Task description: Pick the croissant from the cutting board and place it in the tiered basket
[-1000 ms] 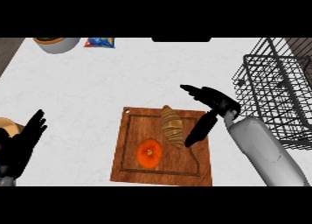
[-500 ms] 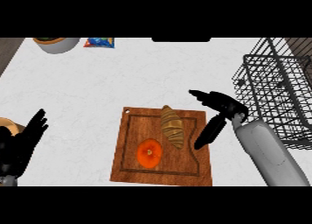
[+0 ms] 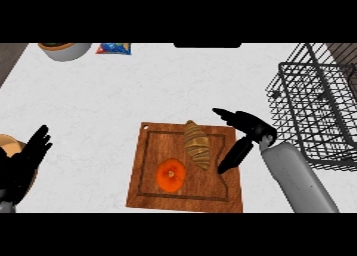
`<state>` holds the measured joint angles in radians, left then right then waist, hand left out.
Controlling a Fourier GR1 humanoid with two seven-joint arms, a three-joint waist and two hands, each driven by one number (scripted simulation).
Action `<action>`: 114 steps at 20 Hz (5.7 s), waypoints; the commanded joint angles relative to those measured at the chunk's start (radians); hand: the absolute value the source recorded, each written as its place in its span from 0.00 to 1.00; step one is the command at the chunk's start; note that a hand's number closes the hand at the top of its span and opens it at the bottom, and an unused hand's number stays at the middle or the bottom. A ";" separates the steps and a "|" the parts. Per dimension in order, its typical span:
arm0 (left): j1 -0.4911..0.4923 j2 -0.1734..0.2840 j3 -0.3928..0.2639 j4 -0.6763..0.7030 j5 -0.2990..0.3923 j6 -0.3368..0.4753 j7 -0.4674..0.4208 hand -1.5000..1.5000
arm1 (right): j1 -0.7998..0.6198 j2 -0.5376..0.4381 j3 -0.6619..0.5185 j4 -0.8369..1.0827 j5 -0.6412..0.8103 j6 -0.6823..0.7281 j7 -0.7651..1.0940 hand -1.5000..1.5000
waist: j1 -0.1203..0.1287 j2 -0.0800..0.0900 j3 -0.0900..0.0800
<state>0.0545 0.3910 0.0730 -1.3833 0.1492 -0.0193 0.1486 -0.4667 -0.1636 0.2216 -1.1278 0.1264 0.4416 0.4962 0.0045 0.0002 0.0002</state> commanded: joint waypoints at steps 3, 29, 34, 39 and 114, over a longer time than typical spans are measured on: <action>-0.034 -0.054 0.032 0.100 -0.056 -0.015 -0.072 0.50 | -0.009 0.050 -0.028 0.059 0.076 0.000 -0.060 0.00 | -0.001 0.000 0.000; 0.017 -0.072 0.092 -0.041 -0.092 -0.093 0.033 0.50 | -0.098 0.162 0.096 0.298 0.058 -0.135 -0.183 1.00 | 0.011 0.001 0.000; 0.014 -0.069 0.113 -0.077 -0.069 -0.107 0.069 0.50 | -0.073 0.163 0.153 0.320 0.092 -0.273 -0.360 1.00 | 0.014 0.001 0.001; -0.001 -0.104 0.117 0.069 -0.127 -0.088 -0.064 0.50 | -0.040 0.162 0.110 0.259 0.095 -0.324 -0.354 1.00 | -0.001 0.000 0.000; -0.050 -0.120 0.144 0.046 -0.152 -0.126 -0.003 0.50 | -0.396 -0.470 -0.242 -0.107 0.961 -0.349 -0.346 1.00 | 0.010 0.004 -0.001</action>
<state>0.0299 0.2733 0.2142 -1.3877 0.0030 -0.1421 0.1647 -0.7804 -0.5919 -0.0114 -1.3666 1.0662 0.0976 0.2374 0.0135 -0.0048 -0.0075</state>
